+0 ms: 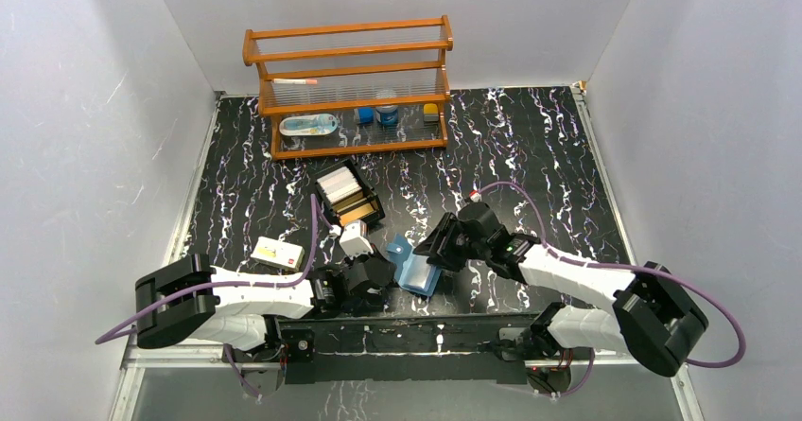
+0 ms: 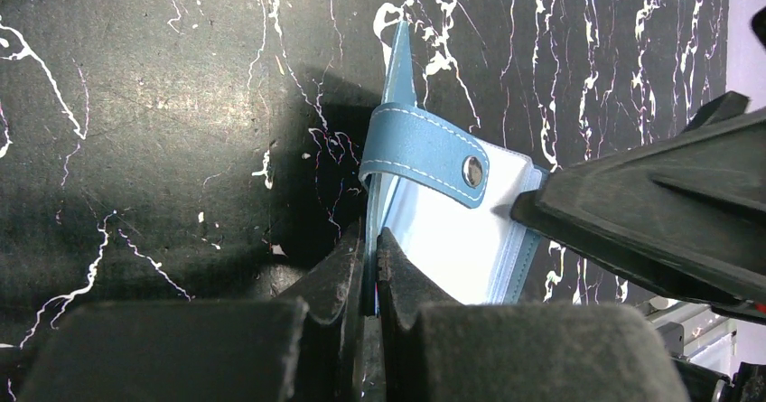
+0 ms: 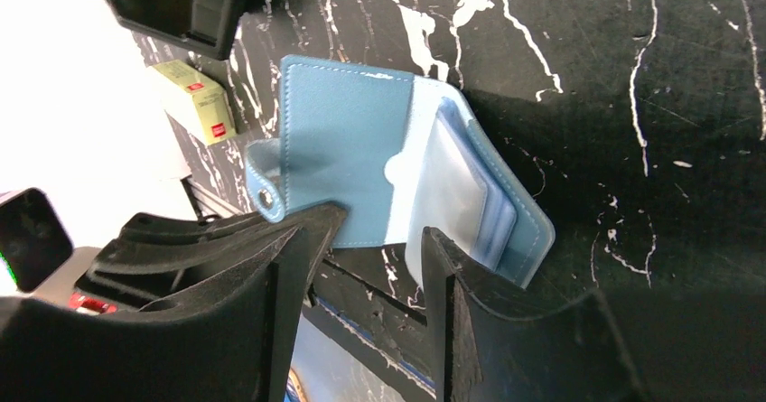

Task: Put the credit cards into the card holder
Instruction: Flip the card slot in the card holder.

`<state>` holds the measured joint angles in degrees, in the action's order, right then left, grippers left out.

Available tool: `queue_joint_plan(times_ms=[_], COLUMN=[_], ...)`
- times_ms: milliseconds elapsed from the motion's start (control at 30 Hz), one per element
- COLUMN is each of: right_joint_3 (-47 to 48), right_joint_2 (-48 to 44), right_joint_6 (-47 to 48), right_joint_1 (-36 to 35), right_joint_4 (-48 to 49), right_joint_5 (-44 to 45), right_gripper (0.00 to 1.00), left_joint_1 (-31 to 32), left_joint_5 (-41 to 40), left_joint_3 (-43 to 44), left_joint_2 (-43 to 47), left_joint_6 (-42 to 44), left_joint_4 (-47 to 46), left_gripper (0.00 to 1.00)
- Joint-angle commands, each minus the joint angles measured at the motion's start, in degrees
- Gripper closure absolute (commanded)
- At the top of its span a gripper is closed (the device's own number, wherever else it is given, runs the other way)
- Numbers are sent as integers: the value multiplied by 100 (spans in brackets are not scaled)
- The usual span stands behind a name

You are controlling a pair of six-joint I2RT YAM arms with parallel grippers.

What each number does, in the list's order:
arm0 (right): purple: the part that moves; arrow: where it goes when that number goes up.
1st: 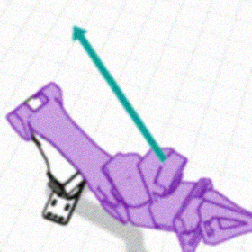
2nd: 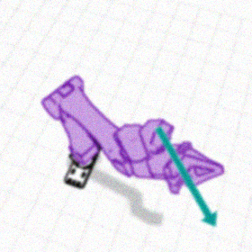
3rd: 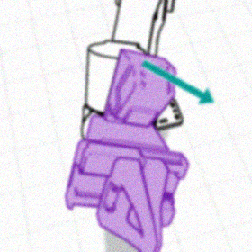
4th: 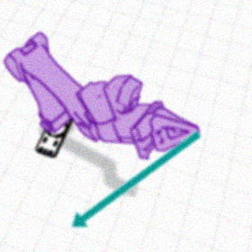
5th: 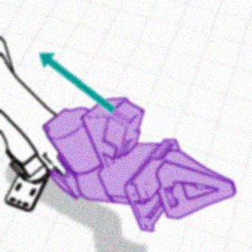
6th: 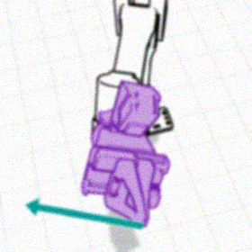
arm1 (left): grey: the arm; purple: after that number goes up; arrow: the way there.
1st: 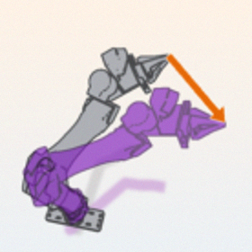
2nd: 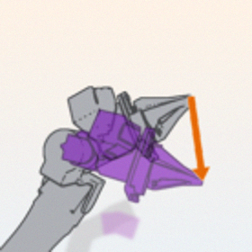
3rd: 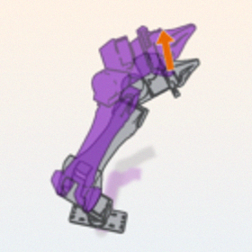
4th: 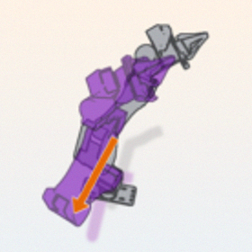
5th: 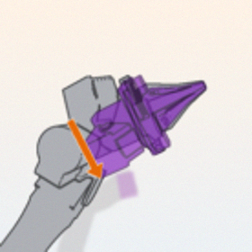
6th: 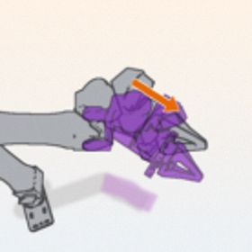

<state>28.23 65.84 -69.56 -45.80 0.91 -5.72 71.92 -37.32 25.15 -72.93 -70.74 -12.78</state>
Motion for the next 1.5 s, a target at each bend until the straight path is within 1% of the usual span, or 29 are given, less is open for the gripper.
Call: queue_joint_plan(times_ms=[0, 167, 333, 567, 800, 1033, 1167, 1333, 1467], right_joint_3=[-75, -97, -156, -212, -147, -19, 107, 407, 428], right_joint_2=[288, 361, 212, 233, 547, 472, 585, 693, 591], right_joint_6=[-134, -187, -176, -159, -135, -157, -160, -117, -176], right_joint_1=[-119, -244, -271, -278, -317, -495, -580, -726, -754], right_joint_4=[333, 188, -113, -178, -178, -489, -674, -1239, -1434], right_joint_5=[63, 359, 684, 830, 851, 1171, 1264, 1634, 1793], right_gripper=[44, 44, 44, 45, 45, 47, 49, 47, 46], left_joint_1=[41, 35, 38, 46, 48, 43, 41, 58, 65], left_joint_5=[-329, -336, -356, -357, -364, -379, -398, -409, -422], left_joint_3=[180, 189, 198, 174, 186, 214, 264, 263, 270], left_joint_2=[43, 30, 37, 10, -20, -9, -8, -11, -20], left_joint_6=[-66, -71, -73, -114, -105, -81, -47, -54, -66], left_joint_4=[94, 139, 190, 189, 209, 249, 314, 368, 396], left_gripper=[100, 100, 100, 100, 100, 100, 100, 100, 100])
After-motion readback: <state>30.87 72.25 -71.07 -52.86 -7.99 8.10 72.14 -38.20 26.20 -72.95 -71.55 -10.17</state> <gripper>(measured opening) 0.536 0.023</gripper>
